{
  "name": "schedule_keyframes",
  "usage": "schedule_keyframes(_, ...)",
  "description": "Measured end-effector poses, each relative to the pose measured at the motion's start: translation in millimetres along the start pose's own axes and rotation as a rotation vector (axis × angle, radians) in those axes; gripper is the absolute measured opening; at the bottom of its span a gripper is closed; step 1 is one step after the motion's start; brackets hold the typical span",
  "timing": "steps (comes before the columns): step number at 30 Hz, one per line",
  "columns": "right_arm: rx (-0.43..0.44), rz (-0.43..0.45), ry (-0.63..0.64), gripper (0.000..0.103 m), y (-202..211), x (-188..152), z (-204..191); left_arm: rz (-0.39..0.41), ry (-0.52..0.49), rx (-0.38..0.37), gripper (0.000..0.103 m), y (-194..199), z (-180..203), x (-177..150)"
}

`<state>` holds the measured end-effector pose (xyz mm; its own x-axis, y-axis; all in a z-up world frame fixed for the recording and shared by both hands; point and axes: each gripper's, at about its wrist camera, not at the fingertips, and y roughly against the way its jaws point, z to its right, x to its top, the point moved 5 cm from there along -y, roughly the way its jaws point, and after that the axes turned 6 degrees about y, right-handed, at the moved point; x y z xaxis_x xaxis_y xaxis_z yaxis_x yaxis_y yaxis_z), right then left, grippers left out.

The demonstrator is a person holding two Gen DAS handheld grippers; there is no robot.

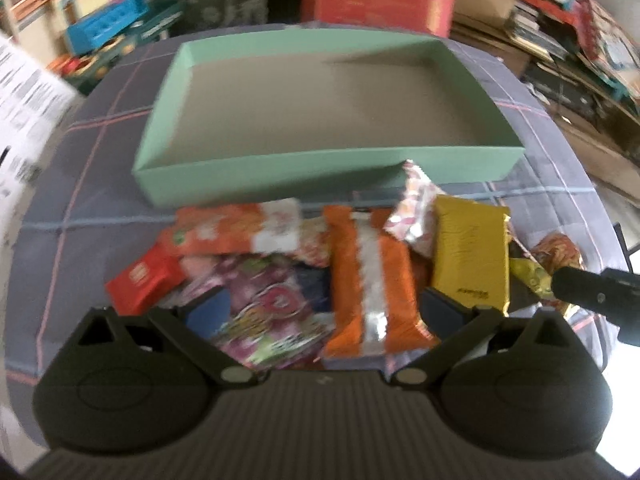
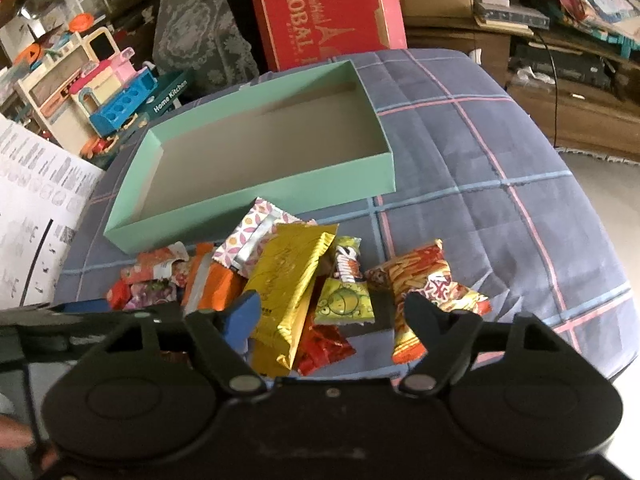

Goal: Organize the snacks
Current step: 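Grasp the orange-silver snack bar with the left tool while the right tool grasps the yellow bar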

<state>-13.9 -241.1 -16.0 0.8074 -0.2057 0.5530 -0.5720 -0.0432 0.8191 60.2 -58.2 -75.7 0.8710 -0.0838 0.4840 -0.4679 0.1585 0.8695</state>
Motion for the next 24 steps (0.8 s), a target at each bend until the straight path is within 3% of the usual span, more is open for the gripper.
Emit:
schedule_keyframes(2,0.009,0.003,-0.001,0.066,-1.4,3.6,-2.1,-0.011,-0.017,0.000,0.087,-10.0,8.8,2.5)
schedule_keyframes(6,0.044,0.009,0.014,0.053,-8.0,11.3,-10.8,-0.039,-0.039,-0.043,0.048,-29.4,19.3,3.8)
schedule_keyframes(7,0.056,-0.007,0.013,0.050,-11.1,9.0,-14.6,-0.047,-0.028,-0.065,0.046,-31.1,19.3,3.7)
schedule_keyframes(8,0.065,-0.024,0.016,0.045,-13.5,8.6,-18.1,-0.048,-0.017,-0.077,0.046,-30.7,17.0,3.1)
schedule_keyframes(14,0.085,-0.115,0.027,0.045,-37.4,10.5,-38.8,-0.040,0.012,-0.121,0.052,-31.5,-1.8,-0.9)
schedule_keyframes(19,0.017,-0.177,0.051,0.045,-62.6,14.7,-54.4,-0.042,0.045,-0.174,0.056,-32.9,-15.9,-5.5)
schedule_keyframes(24,-0.027,-0.209,0.073,0.053,-75.0,21.1,-70.7,-0.034,0.055,-0.211,0.056,-34.8,-19.1,-5.9)
